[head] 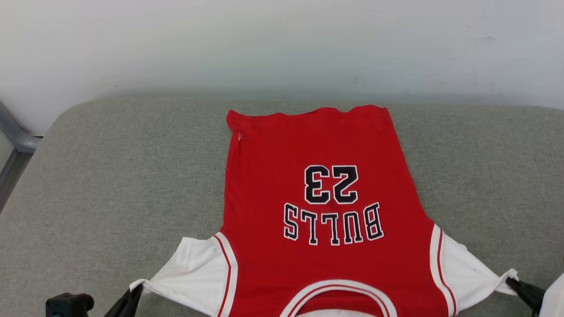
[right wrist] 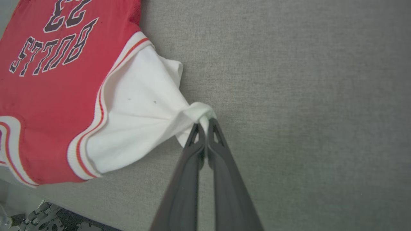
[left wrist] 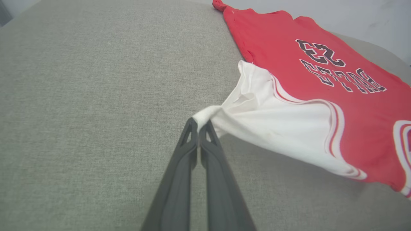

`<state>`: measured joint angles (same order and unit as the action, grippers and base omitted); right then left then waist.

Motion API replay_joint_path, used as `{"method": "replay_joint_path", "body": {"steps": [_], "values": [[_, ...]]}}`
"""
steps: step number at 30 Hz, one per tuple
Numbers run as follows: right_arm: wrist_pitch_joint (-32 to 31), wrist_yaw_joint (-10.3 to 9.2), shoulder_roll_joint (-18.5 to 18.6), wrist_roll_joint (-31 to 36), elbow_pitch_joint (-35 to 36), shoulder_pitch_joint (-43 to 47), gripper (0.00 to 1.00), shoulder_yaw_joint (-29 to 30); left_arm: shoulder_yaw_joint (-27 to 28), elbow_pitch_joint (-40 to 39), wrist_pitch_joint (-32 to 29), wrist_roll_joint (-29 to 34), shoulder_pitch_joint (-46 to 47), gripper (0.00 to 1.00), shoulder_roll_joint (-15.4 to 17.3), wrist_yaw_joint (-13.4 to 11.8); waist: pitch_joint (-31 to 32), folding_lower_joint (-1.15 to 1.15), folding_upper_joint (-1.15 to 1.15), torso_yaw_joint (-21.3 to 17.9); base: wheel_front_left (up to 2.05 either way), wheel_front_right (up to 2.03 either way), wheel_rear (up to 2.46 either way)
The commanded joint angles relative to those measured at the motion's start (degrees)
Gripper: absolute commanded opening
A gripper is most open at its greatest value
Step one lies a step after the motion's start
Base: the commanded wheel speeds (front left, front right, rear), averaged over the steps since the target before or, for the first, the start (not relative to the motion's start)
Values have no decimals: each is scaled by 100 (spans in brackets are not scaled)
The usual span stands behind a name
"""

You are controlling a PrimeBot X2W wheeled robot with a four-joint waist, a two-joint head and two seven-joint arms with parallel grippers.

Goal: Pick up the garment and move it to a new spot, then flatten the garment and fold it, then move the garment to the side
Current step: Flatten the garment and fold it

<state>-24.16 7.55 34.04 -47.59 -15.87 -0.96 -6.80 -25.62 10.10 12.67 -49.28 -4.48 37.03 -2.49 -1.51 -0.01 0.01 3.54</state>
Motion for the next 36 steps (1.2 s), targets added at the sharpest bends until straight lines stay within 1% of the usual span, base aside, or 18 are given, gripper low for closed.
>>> {"method": "replay_joint_path", "body": {"steps": [1,5,7,8,10,14,19,23,24,25,26,27,29,34,35,36], "values": [[-147,-11,29,-68,107,180,0,69,40,-103,-47,-53,-127,0,63,-71,-1,1,-1,10,0,0,0],[-509,-11,-6,-85,416,538,0,212,-88,-419,-258,-85,-340,0,116,-129,-26,1,-1,10,0,0,0],[-696,-11,-90,-87,400,635,0,365,-165,-538,-335,-47,-355,0,85,-162,-45,1,-1,14,0,0,0],[-887,-10,-200,-42,405,608,100,551,-236,-628,-375,-7,-311,0,43,-191,-81,1,-1,31,0,0,0],[-1031,-9,-295,6,550,479,100,692,-276,-739,-426,34,-233,0,26,-213,-141,1,-1,63,0,0,0],[-1283,-9,-323,154,931,204,100,942,-326,-1088,-552,157,-52,0,78,-273,-333,1,-1,203,0,0,0],[-1782,-9,-336,274,1540,-396,100,1238,-436,-1876,-904,271,256,0,138,-347,-807,1,-1,556,0,0,0],[-2394,-9,-394,514,1808,-1102,100,1405,-531,-2505,-1125,436,522,0,123,-411,-1264,1,-1,911,0,0,0],[-2394,-9,-394,514,1808,-1102,100,1405,-531,-2505,-1125,436,522,0,123,-411,-1264,1,-1,911,0,0,0],[-2577,-9,-407,603,1855,-1299,100,1465,-570,-2649,-1169,482,577,0,108,-418,-1386,1,-1,1015,0,0,0],[-2955,-9,-436,793,1863,-1767,100,1571,-648,-2918,-1252,542,678,0,72,-441,-1625,1,-1,1208,0,0,0],[-2955,-9,-436,793,1863,-1767,100,1571,-648,-2918,-1252,542,678,0,72,-441,-1625,1,-1,1208,0,0,0],[-3341,-9,-431,1018,1777,-2228,100,1664,-708,-3129,-1341,599,795,0,41,-431,-1893,1,-1,1416,0,0,0],[-4134,-9,-323,1659,1422,-3328,100,1797,-909,-3477,-1534,727,1020,0,-53,-371,-2441,1,-1,1915,0,0,0],[-4350,-9,-270,1876,1247,-3743,100,1859,-977,-3570,-1553,781,1103,0,-106,-354,-2610,1,-1,2104,0,0,0],[-4442,-9,-249,1999,1171,-3933,100,1868,-1001,-3608,-1560,802,1131,0,-130,-345,-2680,1,-1,2184,0,0,0]]}}
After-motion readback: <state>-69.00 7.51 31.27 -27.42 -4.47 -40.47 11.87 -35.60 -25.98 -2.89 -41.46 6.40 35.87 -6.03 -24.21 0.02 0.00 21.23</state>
